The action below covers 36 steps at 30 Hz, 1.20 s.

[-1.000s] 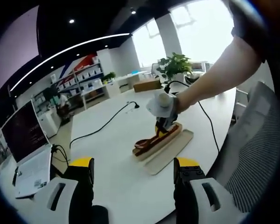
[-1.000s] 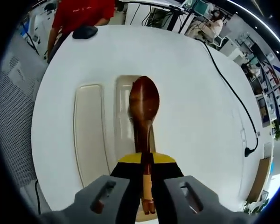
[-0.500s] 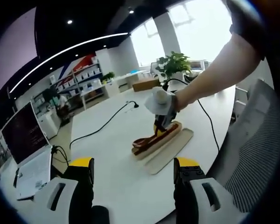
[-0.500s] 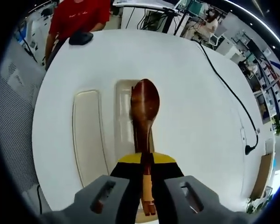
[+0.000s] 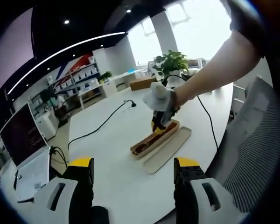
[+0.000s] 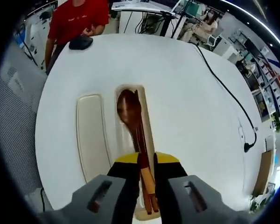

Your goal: Arrange the utensils inside the cutlery case until each visible utensil rests in its matching compartment.

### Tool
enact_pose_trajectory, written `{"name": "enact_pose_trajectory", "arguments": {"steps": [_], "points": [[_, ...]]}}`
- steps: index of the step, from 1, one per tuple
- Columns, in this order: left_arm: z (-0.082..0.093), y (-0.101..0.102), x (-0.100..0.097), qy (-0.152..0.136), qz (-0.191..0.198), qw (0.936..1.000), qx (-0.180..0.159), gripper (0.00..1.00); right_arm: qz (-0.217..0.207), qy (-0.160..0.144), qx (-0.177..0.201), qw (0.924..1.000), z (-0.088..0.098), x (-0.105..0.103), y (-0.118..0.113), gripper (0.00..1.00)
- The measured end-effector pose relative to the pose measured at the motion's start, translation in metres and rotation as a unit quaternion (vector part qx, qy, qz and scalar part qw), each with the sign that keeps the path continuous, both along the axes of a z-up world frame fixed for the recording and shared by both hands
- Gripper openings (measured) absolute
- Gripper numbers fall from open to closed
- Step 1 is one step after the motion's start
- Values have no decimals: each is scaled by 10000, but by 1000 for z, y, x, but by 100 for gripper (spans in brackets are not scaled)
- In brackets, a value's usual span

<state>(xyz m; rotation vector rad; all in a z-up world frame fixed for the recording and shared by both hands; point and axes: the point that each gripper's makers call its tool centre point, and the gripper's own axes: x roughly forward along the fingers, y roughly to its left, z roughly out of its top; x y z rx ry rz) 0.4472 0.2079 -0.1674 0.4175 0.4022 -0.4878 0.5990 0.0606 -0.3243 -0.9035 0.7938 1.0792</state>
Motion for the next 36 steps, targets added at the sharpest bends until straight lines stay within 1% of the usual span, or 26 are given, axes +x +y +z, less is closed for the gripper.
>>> {"name": "enact_pose_trajectory", "arguments": {"steps": [3, 5, 7, 8, 13, 17, 22, 24, 27, 28, 29, 31, 34, 35, 36], "points": [[-1, 0, 0, 37, 17, 10000, -56, 72, -65, -121, 81, 9999, 13, 1, -3, 10], [-1, 0, 0, 16, 3, 10000, -12, 72, -132, -189, 138, 9996, 19, 3, -6, 11], [-1, 0, 0, 20, 3, 10000, 1, 71, -221, -342, 204, 9990, 29, 4, -10, 14], [-2, 0, 0, 33, 5, 10000, 7, 71, -235, -362, 237, 9988, 33, 3, -13, 15], [-1, 0, 0, 8, 10, 10000, 2, 71, -299, -498, 276, 9979, 42, 3, -29, 17], [2, 2, 0, -52, 58, 10000, -35, 71, -471, -645, 282, 9964, 52, 6, -49, 18], [3, 2, 1, -104, 62, 9999, -18, 71, -811, -848, 346, 9925, 71, 4, -74, 18], [4, 2, 1, -139, 69, 9999, -25, 71, -957, -936, 384, 9903, 80, 1, -85, 18], [6, 2, 1, -191, 50, 9998, -30, 71, -1151, -1030, 393, 9872, 92, -10, -99, 19], [6, 1, 0, -199, 38, 9998, -31, 71, -1198, -1053, 399, 9864, 92, -9, -104, 19], [7, 1, 0, -213, 27, 9998, -28, 71, -1269, -1087, 405, 9851, 89, -3, -115, 19], [8, 0, 0, -250, 8, 9997, -45, 71, -1369, -1145, 422, 9830, 95, -9, -123, 19], [10, 0, 0, -276, -8, 9996, -76, 71, -1491, -1191, 432, 9807, 104, -23, -130, 19], [10, 0, 0, -288, -10, 9995, -86, 71, -1522, -1199, 429, 9801, 104, -18, -133, 19], [12, 0, 0, -313, -9, 9995, -88, 71, -1565, -1222, 421, 9792, 105, -20, -138, 19]]}}
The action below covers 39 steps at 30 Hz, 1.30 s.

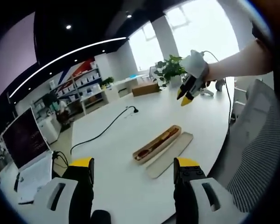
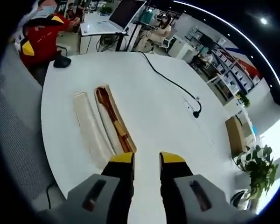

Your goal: Arrange the utensils inside the cutlery case until each visible utensil rests in its matching compartment.

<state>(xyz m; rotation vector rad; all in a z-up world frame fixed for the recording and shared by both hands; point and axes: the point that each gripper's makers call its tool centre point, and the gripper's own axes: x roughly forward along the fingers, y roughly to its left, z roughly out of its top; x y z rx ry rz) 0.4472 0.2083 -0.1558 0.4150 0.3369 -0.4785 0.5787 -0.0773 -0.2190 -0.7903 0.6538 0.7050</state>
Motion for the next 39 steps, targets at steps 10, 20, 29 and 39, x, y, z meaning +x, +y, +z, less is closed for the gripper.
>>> {"name": "enact_pose_trajectory", "arguments": {"steps": [10, 20, 29, 39], "points": [[4, 3, -1, -81, 41, 9999, -63, 71, -273, -87, -2, 9996, 12, -40, -22, 20], [-5, 0, -4, 32, -70, 9998, 171, 71, -404, -54, 185, 9990, 10, -74, -24, 19], [-11, 3, -5, 95, -56, 9993, 350, 71, -330, 212, 339, 9987, -18, -92, -7, 19], [-15, 6, -6, 144, -40, 9987, 496, 71, -117, 371, 284, 9988, -36, -97, 4, 19]]}}
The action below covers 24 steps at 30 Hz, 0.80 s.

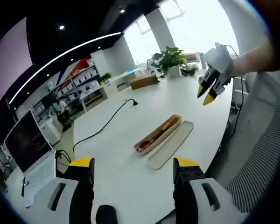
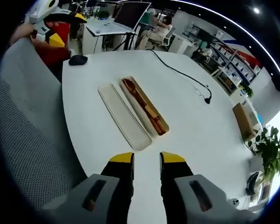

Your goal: Arrange the utensils inside the cutlery case until each visible utensil rests in its matching compartment.

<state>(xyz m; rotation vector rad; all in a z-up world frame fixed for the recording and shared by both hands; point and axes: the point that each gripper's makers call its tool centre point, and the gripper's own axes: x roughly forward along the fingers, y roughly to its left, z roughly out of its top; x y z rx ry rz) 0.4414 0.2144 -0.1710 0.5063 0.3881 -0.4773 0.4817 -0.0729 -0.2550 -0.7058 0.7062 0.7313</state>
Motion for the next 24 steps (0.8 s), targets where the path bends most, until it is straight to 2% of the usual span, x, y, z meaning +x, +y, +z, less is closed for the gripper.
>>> {"name": "enact_pose_trajectory", "arguments": {"steps": [3, 10, 19, 24], "points": [[1, 1, 0, -41, 4, 10000, -19, 70, 9, 112, -59, 9999, -10, -3, -4, 19], [4, 2, 2, -98, 26, 9999, -113, 69, 9, 179, -113, 9998, -17, -5, -6, 21], [7, 4, 3, -148, 49, 9998, -123, 69, -74, 121, -98, 9999, -14, -7, -10, 22], [6, 0, 3, -101, 11, 9997, -214, 69, -184, -41, 32, 9998, -1, 1, -12, 23]]}}
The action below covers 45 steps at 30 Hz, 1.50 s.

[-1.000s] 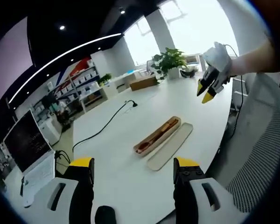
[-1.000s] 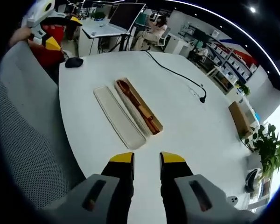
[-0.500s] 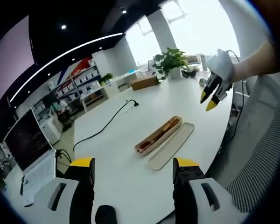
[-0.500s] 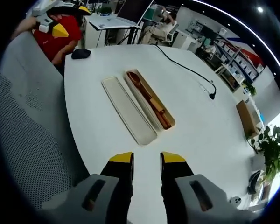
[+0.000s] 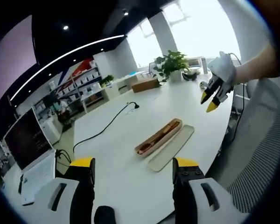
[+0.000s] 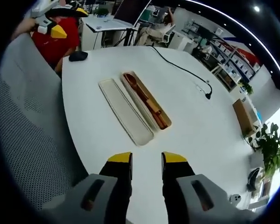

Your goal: Arrange the utensils inside the cutlery case until each visible utensil rests in its matching compartment.

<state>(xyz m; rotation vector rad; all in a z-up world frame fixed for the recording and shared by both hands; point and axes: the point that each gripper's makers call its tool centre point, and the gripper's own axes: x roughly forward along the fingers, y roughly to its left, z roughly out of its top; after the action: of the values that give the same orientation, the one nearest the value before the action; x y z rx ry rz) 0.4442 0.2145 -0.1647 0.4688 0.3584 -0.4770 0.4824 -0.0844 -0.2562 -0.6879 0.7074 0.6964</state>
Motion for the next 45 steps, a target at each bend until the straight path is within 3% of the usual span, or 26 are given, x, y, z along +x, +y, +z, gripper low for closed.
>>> {"name": "enact_pose_trajectory", "arguments": {"steps": [8, 10, 13, 17, 28, 38, 45], "points": [[9, -7, 4, -71, -205, 9996, -183, 72, 54, 13, 73, 10000, 5, -7, 4, 27], [3, -6, 6, -8, -323, 9995, -2, 73, 78, 36, 71, 9999, 3, -6, 3, 29], [-4, -6, 11, 80, -453, 9989, -120, 74, 139, 109, 83, 9998, 3, -8, 4, 32], [-15, -3, 15, 212, -608, 9979, -27, 74, 298, 153, 42, 9994, 6, -10, 9, 34], [-30, 8, 31, 497, -690, 9964, 6, 80, 488, 307, -8, 9983, 11, 0, 13, 43], [-50, 3, 41, 769, -872, 9931, 139, 84, 768, 673, -29, 9948, -4, 6, 17, 46], [-79, 5, 47, 1151, -1049, 9875, 250, 86, 1054, 900, -129, 9903, -24, 21, 11, 49]]}}
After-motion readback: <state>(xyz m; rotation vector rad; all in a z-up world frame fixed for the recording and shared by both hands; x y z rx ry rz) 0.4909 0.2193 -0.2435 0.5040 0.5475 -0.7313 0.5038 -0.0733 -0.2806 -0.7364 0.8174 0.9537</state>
